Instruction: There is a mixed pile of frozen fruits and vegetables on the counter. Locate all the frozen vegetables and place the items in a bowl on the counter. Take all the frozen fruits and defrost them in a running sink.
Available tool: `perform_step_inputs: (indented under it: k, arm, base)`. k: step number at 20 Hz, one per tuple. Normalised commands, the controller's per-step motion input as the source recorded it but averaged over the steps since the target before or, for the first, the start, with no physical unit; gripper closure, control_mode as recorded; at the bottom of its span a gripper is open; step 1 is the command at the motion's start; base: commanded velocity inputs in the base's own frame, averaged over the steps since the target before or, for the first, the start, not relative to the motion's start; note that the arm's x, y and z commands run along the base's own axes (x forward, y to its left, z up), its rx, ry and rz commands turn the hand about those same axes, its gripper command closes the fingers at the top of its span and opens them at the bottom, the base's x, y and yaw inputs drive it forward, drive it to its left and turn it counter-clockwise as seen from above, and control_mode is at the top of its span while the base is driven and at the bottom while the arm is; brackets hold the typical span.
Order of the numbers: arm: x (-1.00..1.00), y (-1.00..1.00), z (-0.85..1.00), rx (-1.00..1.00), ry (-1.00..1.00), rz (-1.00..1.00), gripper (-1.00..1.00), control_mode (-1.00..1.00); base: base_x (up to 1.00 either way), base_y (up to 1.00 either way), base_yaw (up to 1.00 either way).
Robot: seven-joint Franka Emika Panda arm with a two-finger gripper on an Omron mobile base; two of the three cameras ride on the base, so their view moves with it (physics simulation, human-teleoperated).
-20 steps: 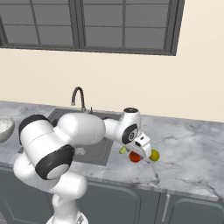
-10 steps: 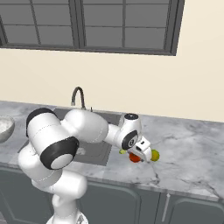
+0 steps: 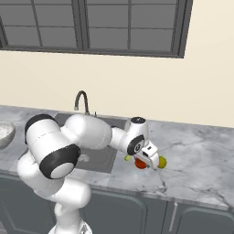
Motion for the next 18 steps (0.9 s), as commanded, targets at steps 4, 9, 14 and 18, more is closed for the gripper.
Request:
perform_step_inputs:
  k: [4,9,14,18]
  arm:
    - [-0.26,0.26,0.66,0.07,-0.03,-0.01,1.0,-1.0]
    - [-0.32,0.37,0.7,0.01,0.05,0.21,1.0,-1.0]
    - [-0.42,0.49,0.58,-0.01,0.08,0.23,1.0,-1.0]
    - [-0.29,0.58,0.49,0.0,0.11,0.26,1.0,-1.0]
  base:
    - [0.0,0.0,0.0]
    - [0.0,0.0,0.0]
    - [0.0,0.0,0.0]
    - [0.0,0.0,0.0]
